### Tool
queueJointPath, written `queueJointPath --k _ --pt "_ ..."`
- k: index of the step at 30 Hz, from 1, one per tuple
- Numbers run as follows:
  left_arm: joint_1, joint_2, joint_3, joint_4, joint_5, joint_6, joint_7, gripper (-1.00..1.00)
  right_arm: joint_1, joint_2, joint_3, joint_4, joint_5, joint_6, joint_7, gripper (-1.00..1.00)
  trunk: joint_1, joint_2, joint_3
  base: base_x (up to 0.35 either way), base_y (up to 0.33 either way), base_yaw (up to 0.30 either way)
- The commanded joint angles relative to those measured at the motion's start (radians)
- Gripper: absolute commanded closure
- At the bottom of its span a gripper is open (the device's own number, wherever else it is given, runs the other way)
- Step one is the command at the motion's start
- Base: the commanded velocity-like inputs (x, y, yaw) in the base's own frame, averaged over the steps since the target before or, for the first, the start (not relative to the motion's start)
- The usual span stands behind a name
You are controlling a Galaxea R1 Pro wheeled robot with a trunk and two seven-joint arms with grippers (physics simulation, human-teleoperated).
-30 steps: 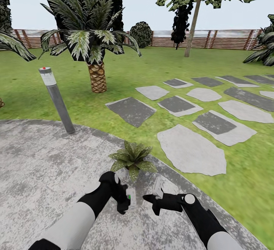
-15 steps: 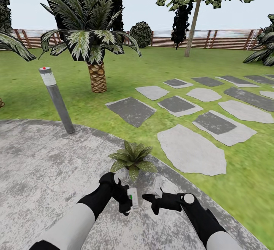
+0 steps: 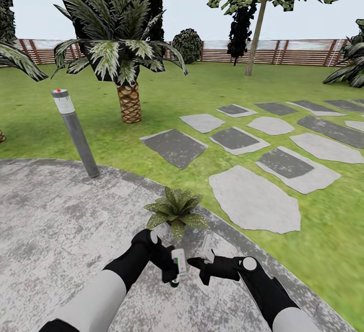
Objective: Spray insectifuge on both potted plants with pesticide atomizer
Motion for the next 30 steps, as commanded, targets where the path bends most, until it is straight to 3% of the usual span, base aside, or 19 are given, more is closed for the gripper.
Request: queueJointPath --k 1,14,26,30 --pt "0.000 0.000 -0.001 -0.001 0.017 0.005 -0.005 1.00 0.000 0.000 -0.001 -0.001 0.010 -0.007 0.001 1.00 0.000 0.000 -0.001 0.000 0.000 0.000" --pt "0.001 0.000 -0.001 0.010 0.083 -0.020 -0.005 1.00 0.000 0.000 -0.001 -0.001 0.010 -0.007 0.001 1.00 0.000 0.000 -0.001 0.000 0.000 0.000" --pt "0.000 0.000 -0.001 0.011 0.110 -0.026 -0.005 1.00 0.000 0.000 -0.001 -0.001 0.010 -0.007 0.001 1.00 0.000 0.000 -0.001 0.000 0.000 0.000" --pt "0.001 0.000 -0.008 0.013 0.095 -0.027 -0.006 1.00 0.000 0.000 -0.001 -0.001 0.010 -0.007 0.001 1.00 0.000 0.000 -0.001 0.000 0.000 0.000"
